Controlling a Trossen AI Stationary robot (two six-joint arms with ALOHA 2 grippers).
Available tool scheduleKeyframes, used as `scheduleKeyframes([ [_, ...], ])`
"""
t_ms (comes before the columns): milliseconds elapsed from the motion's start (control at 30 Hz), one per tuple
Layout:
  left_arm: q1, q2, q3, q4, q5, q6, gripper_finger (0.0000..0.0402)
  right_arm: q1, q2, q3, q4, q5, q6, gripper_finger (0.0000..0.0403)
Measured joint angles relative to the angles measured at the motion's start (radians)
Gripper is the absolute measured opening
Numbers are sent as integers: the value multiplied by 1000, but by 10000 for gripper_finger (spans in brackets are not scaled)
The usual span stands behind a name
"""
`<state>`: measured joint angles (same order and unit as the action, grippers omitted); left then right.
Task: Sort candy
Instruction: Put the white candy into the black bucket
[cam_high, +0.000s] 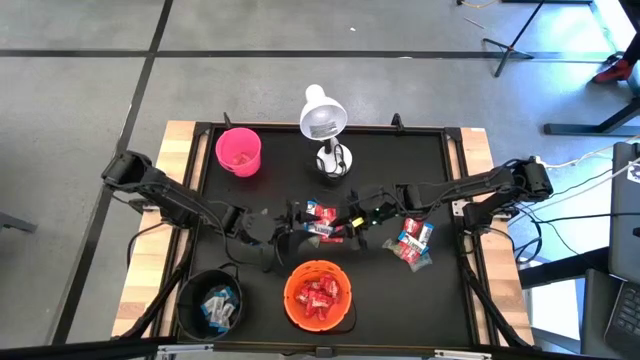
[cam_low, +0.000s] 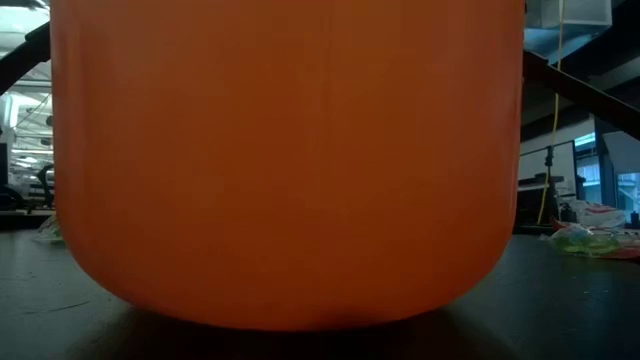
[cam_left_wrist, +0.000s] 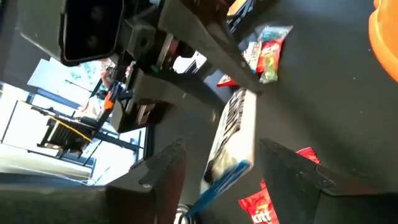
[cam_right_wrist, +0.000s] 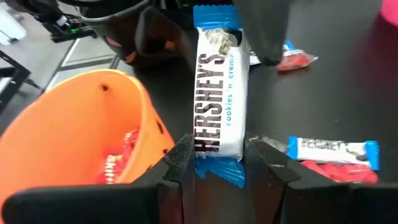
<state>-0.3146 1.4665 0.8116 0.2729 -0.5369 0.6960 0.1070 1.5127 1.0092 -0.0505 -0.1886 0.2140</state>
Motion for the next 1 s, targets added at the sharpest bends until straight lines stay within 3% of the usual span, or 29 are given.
scheduleKeyframes([
  [567, -17, -1, 0, -3, 0, 16, 21, 0, 1, 0, 35, -40, 82, 108],
  [833, -17, -8, 0, -6, -8, 13, 23, -3, 1, 0, 40, -40, 71, 114],
  [1000, -28, -8, 0, -19, -72, -6, 21, -3, 1, 25, 34, -40, 69, 161],
])
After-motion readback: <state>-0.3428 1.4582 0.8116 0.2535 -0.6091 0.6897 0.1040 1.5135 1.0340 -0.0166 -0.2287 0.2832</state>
